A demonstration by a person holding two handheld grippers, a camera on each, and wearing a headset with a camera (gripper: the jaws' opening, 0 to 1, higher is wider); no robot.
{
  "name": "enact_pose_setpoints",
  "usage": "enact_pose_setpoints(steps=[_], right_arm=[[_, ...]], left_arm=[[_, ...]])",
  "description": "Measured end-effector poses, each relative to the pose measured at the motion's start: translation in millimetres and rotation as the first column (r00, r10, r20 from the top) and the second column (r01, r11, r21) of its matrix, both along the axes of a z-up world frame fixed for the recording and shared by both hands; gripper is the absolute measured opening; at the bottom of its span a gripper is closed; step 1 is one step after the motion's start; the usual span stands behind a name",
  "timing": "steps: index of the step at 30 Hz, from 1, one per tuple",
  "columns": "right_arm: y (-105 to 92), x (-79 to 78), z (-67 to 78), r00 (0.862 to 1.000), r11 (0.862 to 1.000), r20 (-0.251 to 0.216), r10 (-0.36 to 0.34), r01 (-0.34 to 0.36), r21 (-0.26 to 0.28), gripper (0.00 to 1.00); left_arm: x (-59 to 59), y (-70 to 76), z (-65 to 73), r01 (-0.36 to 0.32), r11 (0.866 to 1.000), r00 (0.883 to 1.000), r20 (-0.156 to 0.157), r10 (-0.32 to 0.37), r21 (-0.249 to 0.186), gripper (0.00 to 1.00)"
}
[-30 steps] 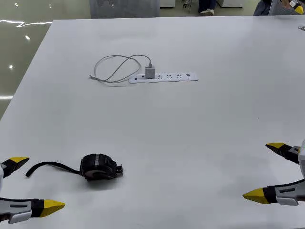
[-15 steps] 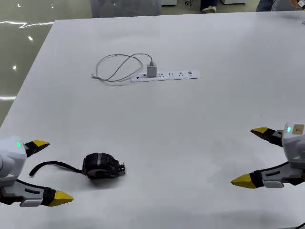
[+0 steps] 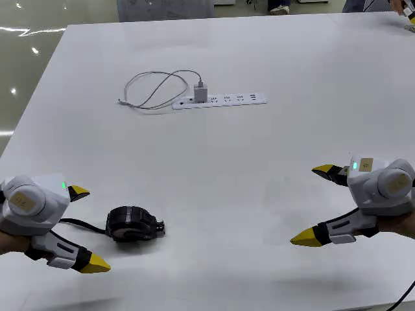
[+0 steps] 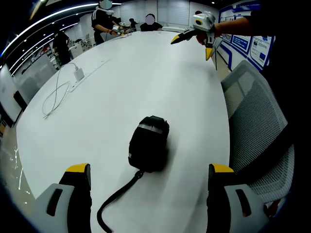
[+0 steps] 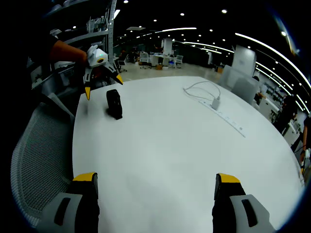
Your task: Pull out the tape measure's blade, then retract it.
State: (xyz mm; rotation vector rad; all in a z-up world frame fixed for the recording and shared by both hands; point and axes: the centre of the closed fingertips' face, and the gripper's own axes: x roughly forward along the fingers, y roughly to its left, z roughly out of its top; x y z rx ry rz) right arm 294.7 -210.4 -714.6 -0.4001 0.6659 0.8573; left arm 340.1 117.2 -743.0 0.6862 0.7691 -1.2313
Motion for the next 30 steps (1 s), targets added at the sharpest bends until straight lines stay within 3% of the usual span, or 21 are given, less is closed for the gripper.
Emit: enact_pose_setpoints(steps=[3,8,12,13,15,21,23,28,30], right_arm=[[6.9,2.9,-0.3,1.000,1.000,0.000,0.019,-0.019,-0.003,0.99],[18.5,8.6,-3.7,0.999,0.999,-0.010,0.043,-0.043,0.001,0.99],[27.6,13.4,-11.4,0.998,0.998,-0.017,0.066,-0.066,0.002,0.99],[33.2,13.0,-12.1,0.997,0.997,-0.022,0.074,-0.074,0.002,0.99],[39.3,15.8,-16.3,0.996,0.996,-0.025,0.091,-0.091,0.004,0.99],[60.7,20.7,-21.9,0.991,0.991,-0.031,0.131,-0.131,0.011,0.99],[67.9,22.1,-22.9,0.989,0.990,-0.030,0.142,-0.141,0.021,0.99],[84.5,24.2,-27.0,0.986,0.987,-0.035,0.160,-0.159,0.032,0.99],[93.2,25.0,-27.6,0.984,0.984,-0.034,0.175,-0.174,0.034,0.99]], left_arm=[[2.3,-3.1,-2.7,0.038,0.999,0.999,0.017,-0.038,0.039,0.99],[3.0,-13.7,-2.6,0.054,0.998,0.999,-0.001,-0.054,0.037,0.99],[4.1,-14.3,-9.7,0.088,0.993,0.996,0.009,-0.089,0.082,0.95],[4.9,-14.0,-13.0,0.095,0.991,0.995,0.006,-0.096,0.098,0.91],[2.4,-15.4,-17.5,0.104,0.988,0.994,-0.033,-0.101,0.111,0.82],[9.5,-19.8,-29.9,0.126,0.981,0.992,-0.028,-0.123,0.145,0.65],[9.9,-21.6,-32.3,0.129,0.980,0.992,-0.037,-0.125,0.149,0.64],[10.9,-32.7,-30.4,0.152,0.980,0.988,-0.043,-0.147,0.128,0.45],[12.5,-37.9,-28.7,0.167,0.979,0.986,-0.031,-0.164,0.117,0.36]])
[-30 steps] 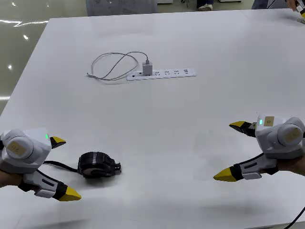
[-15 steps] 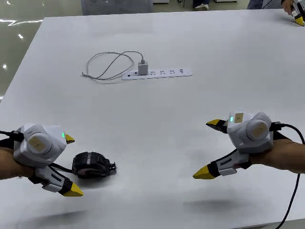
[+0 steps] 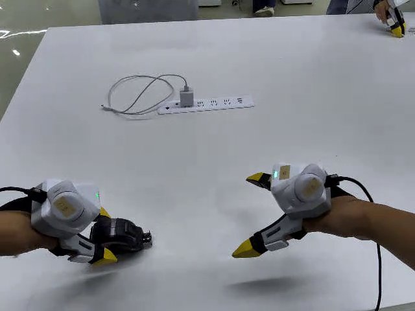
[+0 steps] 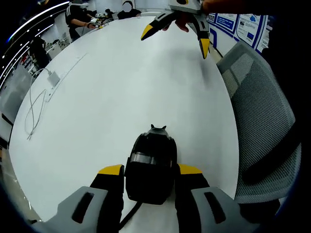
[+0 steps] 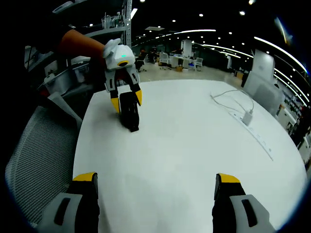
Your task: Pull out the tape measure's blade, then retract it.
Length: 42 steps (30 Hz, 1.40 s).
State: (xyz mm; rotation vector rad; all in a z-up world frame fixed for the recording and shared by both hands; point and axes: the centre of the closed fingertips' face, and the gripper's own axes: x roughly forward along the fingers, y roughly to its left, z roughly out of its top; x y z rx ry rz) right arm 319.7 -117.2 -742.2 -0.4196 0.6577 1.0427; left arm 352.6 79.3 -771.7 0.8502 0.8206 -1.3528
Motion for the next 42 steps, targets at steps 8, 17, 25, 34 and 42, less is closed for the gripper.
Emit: enact_pose_setpoints(steps=[8,17,25,34,42], right_arm=[[33.0,5.8,-6.3,0.998,0.998,-0.010,0.061,-0.061,0.010,0.98],[64.7,13.5,-15.1,0.994,0.994,-0.012,0.110,-0.110,0.010,0.80],[90.4,19.9,-11.9,0.990,0.990,0.014,0.138,-0.138,0.024,0.72],[114.8,24.8,-24.5,0.987,0.988,-0.025,0.157,-0.156,0.020,0.64],[140.2,21.1,-41.3,0.974,0.974,-0.031,0.224,-0.224,-0.014,0.49]], left_arm=[[2.1,4.2,-4.6,0.036,0.999,0.999,0.020,-0.036,0.018,0.32],[3.3,5.5,-6.2,0.032,0.999,0.998,0.049,-0.033,0.025,0.32],[3.5,4.5,-7.6,0.043,0.999,0.998,0.036,-0.044,0.029,0.32],[2.7,4.1,-7.7,0.037,0.999,0.999,0.036,-0.038,0.013,0.32],[1.8,4.8,-7.7,0.043,0.999,0.998,0.033,-0.044,0.031,0.32]])
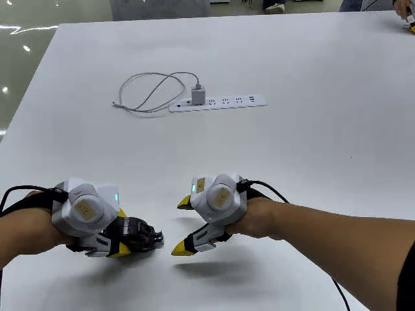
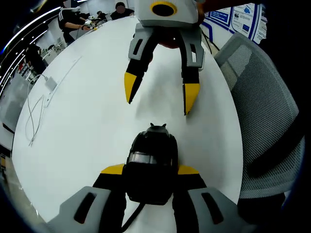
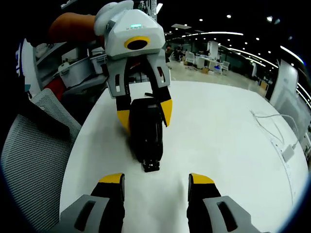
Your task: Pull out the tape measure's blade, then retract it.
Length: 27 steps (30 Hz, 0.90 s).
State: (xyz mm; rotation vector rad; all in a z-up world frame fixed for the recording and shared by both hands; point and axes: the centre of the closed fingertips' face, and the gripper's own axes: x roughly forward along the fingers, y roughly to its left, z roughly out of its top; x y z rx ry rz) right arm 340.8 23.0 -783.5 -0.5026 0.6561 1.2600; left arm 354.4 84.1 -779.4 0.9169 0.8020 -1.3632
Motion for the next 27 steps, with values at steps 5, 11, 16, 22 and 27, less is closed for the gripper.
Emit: enact_pose_setpoints(steps=[5,11,16,22,27], right_arm=[[12.8,-1.0,-7.0,0.999,0.999,0.003,0.040,-0.040,-0.024,0.41],[22.6,0.3,-14.0,0.998,0.998,-0.011,0.054,-0.055,-0.035,0.28],[29.1,1.5,-18.5,0.998,0.996,0.002,0.070,-0.070,-0.047,0.19],[28.8,-2.0,-23.4,0.995,0.993,0.000,0.100,-0.100,-0.067,0.12],[28.5,-2.0,-23.7,0.995,0.992,-0.011,0.102,-0.102,-0.074,0.10]], left_arm=[[0.2,0.4,-0.2,0.001,1.000,1.000,-0.003,-0.001,-0.003,0.32],[-0.1,0.2,-0.8,0.002,1.000,1.000,-0.005,-0.002,-0.002,0.32],[-0.4,-1.0,-2.1,0.010,1.000,1.000,-0.005,-0.010,0.008,0.32],[-0.4,-1.0,-1.8,0.010,1.000,1.000,-0.014,-0.010,0.001,0.33],[-0.3,-1.2,-2.1,0.010,1.000,1.000,-0.019,-0.010,-0.005,0.33]])
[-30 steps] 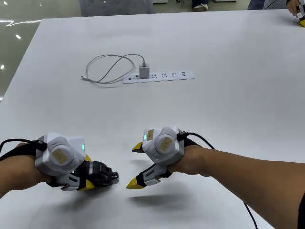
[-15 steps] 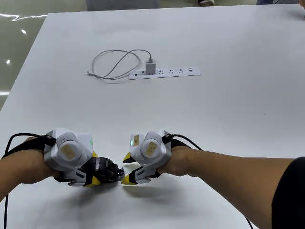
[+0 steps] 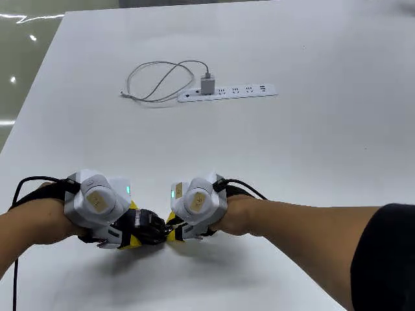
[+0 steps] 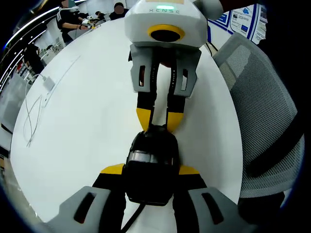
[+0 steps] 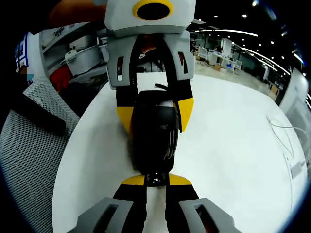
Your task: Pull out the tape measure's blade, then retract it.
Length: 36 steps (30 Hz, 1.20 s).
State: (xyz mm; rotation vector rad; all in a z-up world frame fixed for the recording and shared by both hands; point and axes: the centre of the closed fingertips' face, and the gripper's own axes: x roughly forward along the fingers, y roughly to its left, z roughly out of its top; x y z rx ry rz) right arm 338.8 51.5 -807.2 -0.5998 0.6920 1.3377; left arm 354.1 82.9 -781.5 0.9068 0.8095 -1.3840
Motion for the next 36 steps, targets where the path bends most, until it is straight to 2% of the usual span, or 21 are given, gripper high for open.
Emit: enact_pose_setpoints(steps=[8,16,20,33,36], right_arm=[[-1.7,0.3,0.0,1.000,1.000,-0.001,0.015,-0.015,-0.007,0.08],[-7.6,1.4,0.6,1.000,1.000,0.001,-0.013,0.013,0.001,0.08],[-10.7,0.5,0.5,0.999,1.000,-0.020,-0.026,0.026,0.012,0.09],[-16.0,1.0,0.9,1.000,1.000,-0.005,-0.019,0.019,-0.003,0.09],[-17.2,0.4,1.1,0.999,1.000,-0.015,-0.029,0.029,0.001,0.09]], left_arm=[[0.0,1.0,0.0,0.006,1.000,1.000,0.008,-0.006,0.002,0.33],[0.6,1.9,0.1,0.006,1.000,1.000,0.003,-0.006,0.001,0.32],[-0.5,2.1,-0.1,0.014,1.000,1.000,0.014,-0.014,0.007,0.32],[1.7,2.0,-0.7,0.017,1.000,0.999,0.031,-0.017,0.012,0.32],[1.9,2.3,-0.7,0.012,1.000,0.999,0.034,-0.013,0.008,0.32]])
